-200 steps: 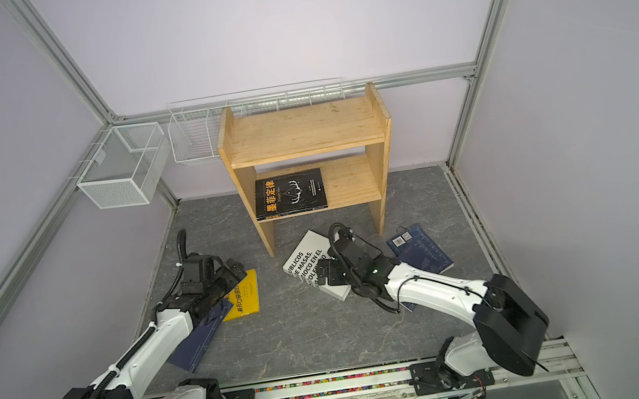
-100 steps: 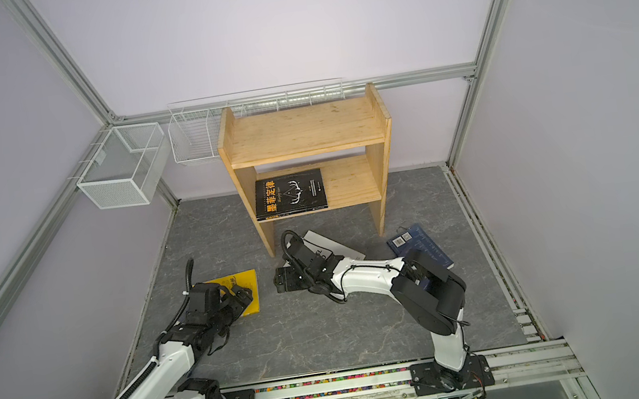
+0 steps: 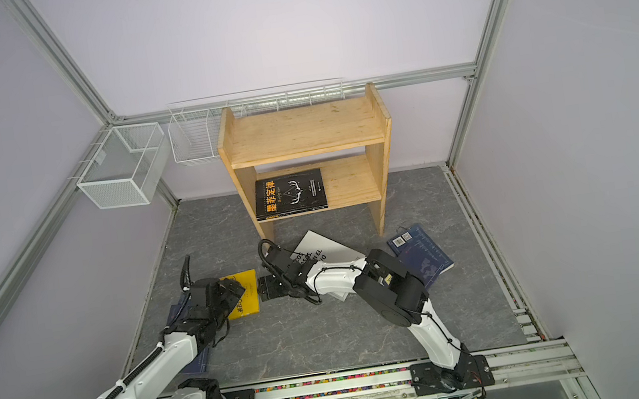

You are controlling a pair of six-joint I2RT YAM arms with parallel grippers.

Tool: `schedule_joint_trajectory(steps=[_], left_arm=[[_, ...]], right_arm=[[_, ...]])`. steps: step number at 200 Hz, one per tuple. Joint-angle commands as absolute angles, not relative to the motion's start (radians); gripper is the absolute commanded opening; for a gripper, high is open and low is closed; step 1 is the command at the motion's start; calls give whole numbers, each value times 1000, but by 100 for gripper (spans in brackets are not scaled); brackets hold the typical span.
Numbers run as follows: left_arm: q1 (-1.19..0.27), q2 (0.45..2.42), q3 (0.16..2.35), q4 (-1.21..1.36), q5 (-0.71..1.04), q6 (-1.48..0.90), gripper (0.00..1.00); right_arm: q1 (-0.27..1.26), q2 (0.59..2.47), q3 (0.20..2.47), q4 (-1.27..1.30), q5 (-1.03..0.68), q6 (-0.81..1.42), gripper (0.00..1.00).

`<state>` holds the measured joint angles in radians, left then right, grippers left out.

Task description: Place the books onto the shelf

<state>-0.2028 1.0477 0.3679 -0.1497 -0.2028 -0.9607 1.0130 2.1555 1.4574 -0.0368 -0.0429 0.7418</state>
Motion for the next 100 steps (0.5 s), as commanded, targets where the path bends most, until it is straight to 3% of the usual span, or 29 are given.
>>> schedule_joint_trajectory(steps=[1, 23, 51, 100], left_arm=[[-158, 1005, 366, -226, -357, -944, 100], [-80, 1001, 368, -241, -374, -899, 100], [51, 1061, 349, -176, -269, -870, 100], [61, 1184, 415, -133, -233, -846, 100]], right_arm=[[1030, 2198, 1512, -77, -24, 688, 76], [1035, 2238, 1545, -99, -22, 671, 75], [1039, 2271, 1578, -126, -27, 653, 75], [1040, 2289, 1595, -141, -38, 650, 75]])
